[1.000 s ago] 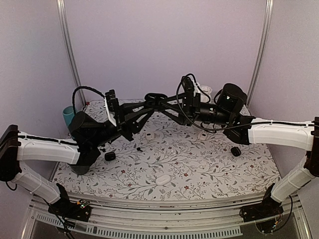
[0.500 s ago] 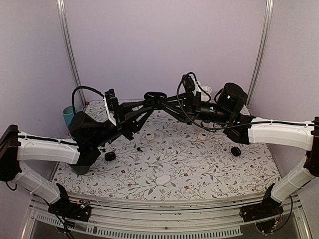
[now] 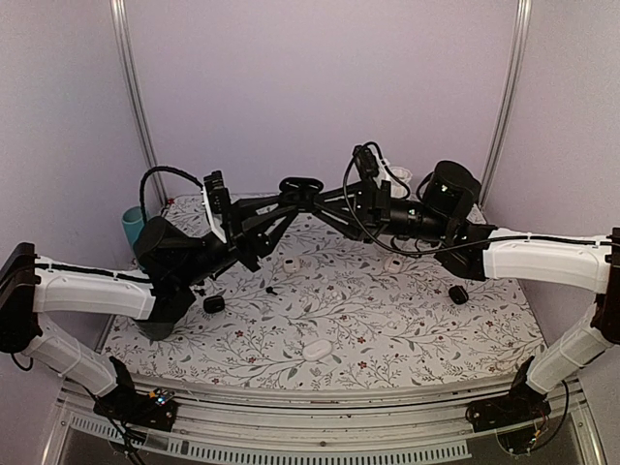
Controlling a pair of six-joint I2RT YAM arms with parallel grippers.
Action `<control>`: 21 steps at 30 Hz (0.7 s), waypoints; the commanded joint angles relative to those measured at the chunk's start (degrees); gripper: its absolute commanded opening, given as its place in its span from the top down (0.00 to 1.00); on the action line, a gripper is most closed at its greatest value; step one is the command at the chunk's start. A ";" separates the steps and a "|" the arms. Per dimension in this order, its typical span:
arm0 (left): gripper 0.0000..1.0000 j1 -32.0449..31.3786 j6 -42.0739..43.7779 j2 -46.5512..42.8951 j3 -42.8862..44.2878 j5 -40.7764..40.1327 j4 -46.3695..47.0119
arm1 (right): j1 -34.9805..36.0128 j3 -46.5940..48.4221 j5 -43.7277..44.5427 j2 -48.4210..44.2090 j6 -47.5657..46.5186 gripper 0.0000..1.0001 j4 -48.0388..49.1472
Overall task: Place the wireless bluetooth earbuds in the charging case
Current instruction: Adjust the right earbud in the right side groove of the charging case, then close the charging case with the earbuds.
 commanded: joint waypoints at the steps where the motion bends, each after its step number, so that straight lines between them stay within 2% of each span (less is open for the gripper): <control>1: 1.00 0.96 -2.73 -0.26 0.88 -0.33 0.86 | -0.08 1.51 -0.15 -3.10 -4.86 0.64 -2.34; 7: 1.00 1.84 -5.36 -0.59 1.05 2.13 1.04 | -0.21 1.77 3.11 -6.59 -12.16 0.59 -9.90; 11: 1.00 2.00 -5.69 -0.44 1.22 5.83 1.25 | -1.19 1.23 4.41 -8.11 -13.14 0.48 -11.90; 16: 1.00 2.14 -6.48 0.21 2.70 9.03 0.44 | -1.86 2.42 2.43 -7.18 -11.80 0.47 -11.98; 21: 1.00 2.50 -9.73 0.77 4.80 12.45 -0.99 | -2.07 2.73 6.98 -10.10 -18.68 0.46 -18.91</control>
